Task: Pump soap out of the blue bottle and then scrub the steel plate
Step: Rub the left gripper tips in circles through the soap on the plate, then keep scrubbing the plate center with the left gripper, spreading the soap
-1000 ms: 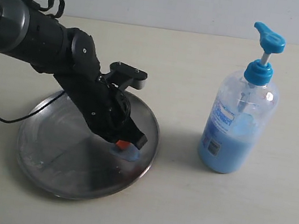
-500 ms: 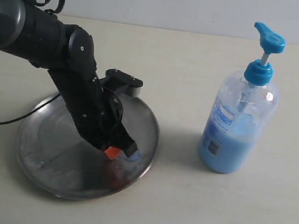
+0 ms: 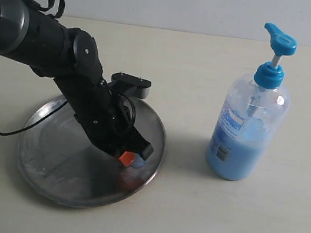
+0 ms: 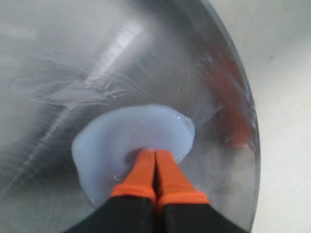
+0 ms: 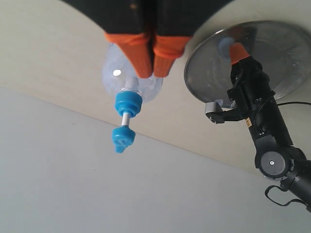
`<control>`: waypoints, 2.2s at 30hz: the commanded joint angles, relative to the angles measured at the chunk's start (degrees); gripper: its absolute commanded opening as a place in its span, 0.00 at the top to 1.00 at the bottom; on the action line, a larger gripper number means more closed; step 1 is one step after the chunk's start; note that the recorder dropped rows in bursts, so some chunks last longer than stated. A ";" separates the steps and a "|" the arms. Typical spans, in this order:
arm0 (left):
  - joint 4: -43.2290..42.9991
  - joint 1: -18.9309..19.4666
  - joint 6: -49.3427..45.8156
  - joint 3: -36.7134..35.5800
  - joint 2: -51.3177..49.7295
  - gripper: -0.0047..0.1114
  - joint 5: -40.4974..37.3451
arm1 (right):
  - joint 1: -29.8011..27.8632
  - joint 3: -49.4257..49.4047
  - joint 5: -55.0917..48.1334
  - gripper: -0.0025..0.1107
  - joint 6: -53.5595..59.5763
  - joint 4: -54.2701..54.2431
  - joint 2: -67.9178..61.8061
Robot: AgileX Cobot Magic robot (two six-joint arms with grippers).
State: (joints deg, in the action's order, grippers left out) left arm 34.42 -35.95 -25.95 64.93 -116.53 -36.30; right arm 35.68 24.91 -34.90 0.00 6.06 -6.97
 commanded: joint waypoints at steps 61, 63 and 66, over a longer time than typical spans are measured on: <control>-1.85 -0.55 2.34 -0.57 1.34 0.96 0.17 | -0.04 -0.48 0.81 0.98 0.00 0.21 0.33; -1.55 -0.91 2.34 -0.53 1.34 0.96 0.17 | -0.04 -0.48 0.81 0.98 0.00 0.21 0.33; -0.50 -1.59 1.63 -0.28 1.34 0.96 0.27 | -0.04 -0.48 0.91 0.98 0.00 0.21 0.33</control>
State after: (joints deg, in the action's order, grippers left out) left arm 32.50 -36.66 -23.47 64.54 -115.49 -36.05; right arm 35.68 24.91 -34.67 0.00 6.06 -6.97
